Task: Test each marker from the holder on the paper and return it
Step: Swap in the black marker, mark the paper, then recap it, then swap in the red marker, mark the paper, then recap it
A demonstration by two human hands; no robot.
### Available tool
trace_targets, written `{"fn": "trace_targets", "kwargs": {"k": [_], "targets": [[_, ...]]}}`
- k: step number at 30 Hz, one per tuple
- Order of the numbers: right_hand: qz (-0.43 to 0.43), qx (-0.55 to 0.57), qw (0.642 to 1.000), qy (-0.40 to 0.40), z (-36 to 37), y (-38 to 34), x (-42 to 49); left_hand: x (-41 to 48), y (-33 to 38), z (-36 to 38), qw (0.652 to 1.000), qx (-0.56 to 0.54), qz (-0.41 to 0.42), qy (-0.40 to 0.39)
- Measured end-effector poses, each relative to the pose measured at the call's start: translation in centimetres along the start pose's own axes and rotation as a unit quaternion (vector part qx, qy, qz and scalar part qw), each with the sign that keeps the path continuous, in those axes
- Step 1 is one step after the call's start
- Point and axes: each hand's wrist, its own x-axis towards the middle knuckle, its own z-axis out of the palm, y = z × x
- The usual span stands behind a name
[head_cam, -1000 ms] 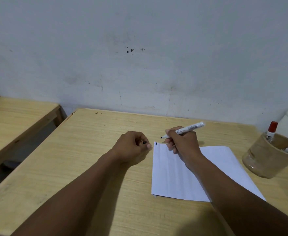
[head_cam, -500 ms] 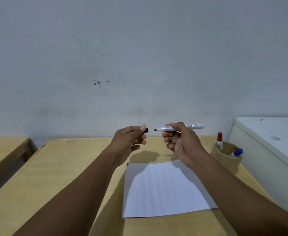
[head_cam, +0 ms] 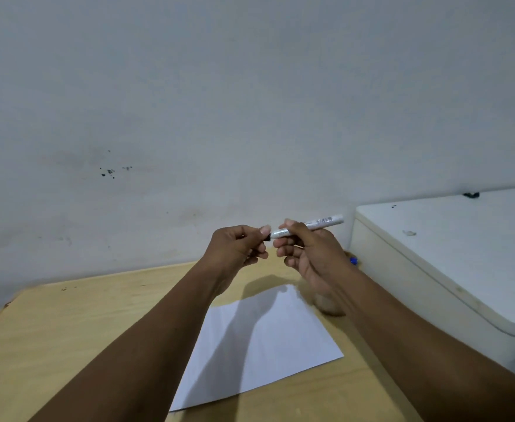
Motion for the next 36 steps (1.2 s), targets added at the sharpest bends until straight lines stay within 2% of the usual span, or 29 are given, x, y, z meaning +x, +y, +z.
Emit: {"fn": "trace_targets", "kwargs": {"k": [6, 10, 14, 21, 28, 34, 36], "targets": [[-0.012, 0.085, 0.996, 0.011, -1.4, -1.4, -0.2, 0.5, 1.9, 3.6, 1.000, -0.006, 0.029, 0.006], [0.027, -0.007, 0.999, 0.029, -3.1, -2.4, -0.7, 0.5, 2.0, 4.1, 0.997, 0.056, 0.045, 0.002], [0.065, -0.094, 0.986, 0.123, -5.6, -4.9, -0.8, 1.5, 3.4, 4.3, 0.992, 0.098, 0.078, 0.018], [0.012, -0.221, 0.945, 0.242, -9.7, -8.0, -1.3, 3.0, 5.3, 5.3, 0.974, 0.197, 0.113, -0.015], [0.004, -0.292, 0.930, 0.224, -10.9, -6.4, -0.9, 3.4, 3.2, 8.3, 0.908, 0.389, 0.131, -0.089], [0.002, -0.314, 0.928, 0.201, -11.2, -5.4, -0.6, 3.6, 1.4, 9.7, 0.914, 0.391, 0.067, -0.085], [0.001, -0.316, 0.929, 0.194, -11.1, -5.4, -0.5, 3.8, 0.9, 9.7, 0.904, 0.412, 0.055, -0.099]]}}
